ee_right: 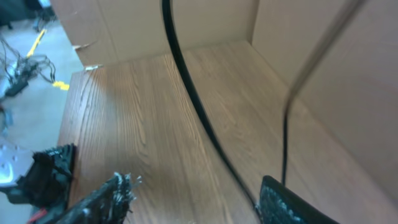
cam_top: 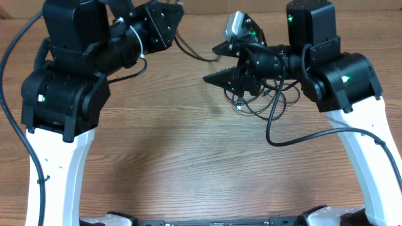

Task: Untangle cables

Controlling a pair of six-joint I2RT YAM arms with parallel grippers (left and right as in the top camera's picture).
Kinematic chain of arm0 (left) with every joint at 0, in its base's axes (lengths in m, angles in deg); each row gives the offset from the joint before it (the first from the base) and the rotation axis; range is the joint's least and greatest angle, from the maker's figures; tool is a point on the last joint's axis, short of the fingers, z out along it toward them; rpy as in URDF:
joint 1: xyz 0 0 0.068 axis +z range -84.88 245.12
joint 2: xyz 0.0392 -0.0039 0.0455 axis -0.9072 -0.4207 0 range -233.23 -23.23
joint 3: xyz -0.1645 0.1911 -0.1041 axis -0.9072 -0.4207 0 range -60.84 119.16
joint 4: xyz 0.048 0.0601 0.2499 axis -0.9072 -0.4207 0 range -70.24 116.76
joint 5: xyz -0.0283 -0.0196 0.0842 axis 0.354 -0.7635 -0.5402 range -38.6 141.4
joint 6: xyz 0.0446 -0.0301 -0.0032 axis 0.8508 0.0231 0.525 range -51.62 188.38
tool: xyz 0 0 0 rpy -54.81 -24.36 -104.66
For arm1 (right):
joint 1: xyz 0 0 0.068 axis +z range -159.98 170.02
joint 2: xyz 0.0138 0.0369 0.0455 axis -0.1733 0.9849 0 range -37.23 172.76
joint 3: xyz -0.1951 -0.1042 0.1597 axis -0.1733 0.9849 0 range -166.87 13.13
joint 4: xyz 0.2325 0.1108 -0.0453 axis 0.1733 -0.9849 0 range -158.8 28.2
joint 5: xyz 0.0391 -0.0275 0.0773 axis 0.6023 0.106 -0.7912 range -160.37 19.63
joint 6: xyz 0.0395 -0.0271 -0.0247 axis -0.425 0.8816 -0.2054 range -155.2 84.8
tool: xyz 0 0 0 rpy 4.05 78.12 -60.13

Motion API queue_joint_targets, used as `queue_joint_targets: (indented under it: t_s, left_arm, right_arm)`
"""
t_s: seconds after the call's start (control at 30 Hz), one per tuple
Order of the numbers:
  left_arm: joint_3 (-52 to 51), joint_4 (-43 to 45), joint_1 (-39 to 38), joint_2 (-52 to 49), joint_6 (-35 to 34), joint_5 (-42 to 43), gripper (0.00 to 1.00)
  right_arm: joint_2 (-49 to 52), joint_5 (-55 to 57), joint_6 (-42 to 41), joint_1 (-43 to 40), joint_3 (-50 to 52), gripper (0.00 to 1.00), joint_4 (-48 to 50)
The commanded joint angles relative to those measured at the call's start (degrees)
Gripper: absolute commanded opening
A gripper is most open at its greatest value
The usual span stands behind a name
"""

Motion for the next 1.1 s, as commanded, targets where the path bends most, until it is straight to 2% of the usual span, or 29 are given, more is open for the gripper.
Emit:
queue_joint_targets:
  t_s: [0.0, 0.13, 0.17, 0.2, 0.23, 0.37, 0.43, 0.47, 0.57, 0.63, 0.67, 0.77, 0.87, 0.97, 1.07]
  left_arm:
    - [0.3, 0.7, 0.3, -0.4, -5.1, 8.9, 0.04]
    - [0.3, 0.6, 0.3, -0.7, -5.9, 11.2, 0.04]
    - [0.3, 0.6, 0.3, -0.7, -6.3, 11.4, 0.04]
    - [0.3, 0.7, 0.3, -0.7, -6.4, 11.9, 0.04]
    - [0.3, 0.7, 0.3, -0.7, -6.9, 12.3, 0.04]
    - [0.3, 0.6, 0.3, -0.6, -6.1, 13.7, 0.04]
    - [0.3, 0.6, 0.3, -0.6, -2.1, 14.0, 0.04]
    - [0.3, 0.5, 0.3, -0.5, 1.8, 14.0, 0.14]
    - [0.3, -1.7, 0.2, 0.2, 11.1, 12.1, 0.58]
    - [0.3, -4.0, 0.2, 1.2, 18.3, 8.3, 0.94]
    - [0.3, -5.3, 0.2, 1.8, 21.0, 5.7, 1.0]
    - [0.3, -9.4, 0.2, 4.3, 28.2, -1.5, 1.0]
    - [0.3, -12.5, 0.2, 7.0, 33.0, -4.2, 1.0]
    - [0.3, -15.2, 0.2, 9.1, 33.2, -5.7, 1.0]
    - [0.3, -18.2, 0.2, 10.5, 33.2, -5.6, 1.0]
  right_arm:
    - [-0.9, -0.6, 1.2, 0.7, -0.4, 0.67, 0.9]
    - [-0.9, -0.7, 1.2, 0.9, -0.4, 0.58, 1.5]
    - [-0.9, -0.7, 1.2, 0.9, -0.4, 0.53, 1.4]
    - [-0.9, -0.7, 1.2, 0.9, -0.4, 0.36, 1.4]
    - [-0.9, -0.7, 1.1, 0.9, -0.4, 0.04, 1.5]
    - [-0.9, -0.6, -0.5, 0.9, -0.4, 0.04, 1.9]
    - [-0.9, -0.6, -0.5, 0.9, -0.4, 0.04, 2.1]
    - [-0.9, -0.6, -0.6, 0.7, -0.4, 0.04, 2.1]
    - [-1.0, 1.0, -2.7, -0.7, -0.4, 0.04, 2.3]
    - [-1.2, 3.1, -4.5, -2.5, -0.4, 0.04, 2.4]
    - [-1.3, 4.0, -5.8, -3.7, -0.4, 0.04, 2.6]
    - [-2.1, 6.0, -9.4, -8.2, -0.4, 0.04, 2.9]
    - [-3.4, 9.1, -14.1, -13.8, -0.4, 0.04, 5.5]
    - [-5.0, 15.6, -21.7, -20.1, -0.4, 0.04, 11.6]
    - [-6.4, 15.8, -23.3, -27.3, -0.4, 0.04, 18.4]
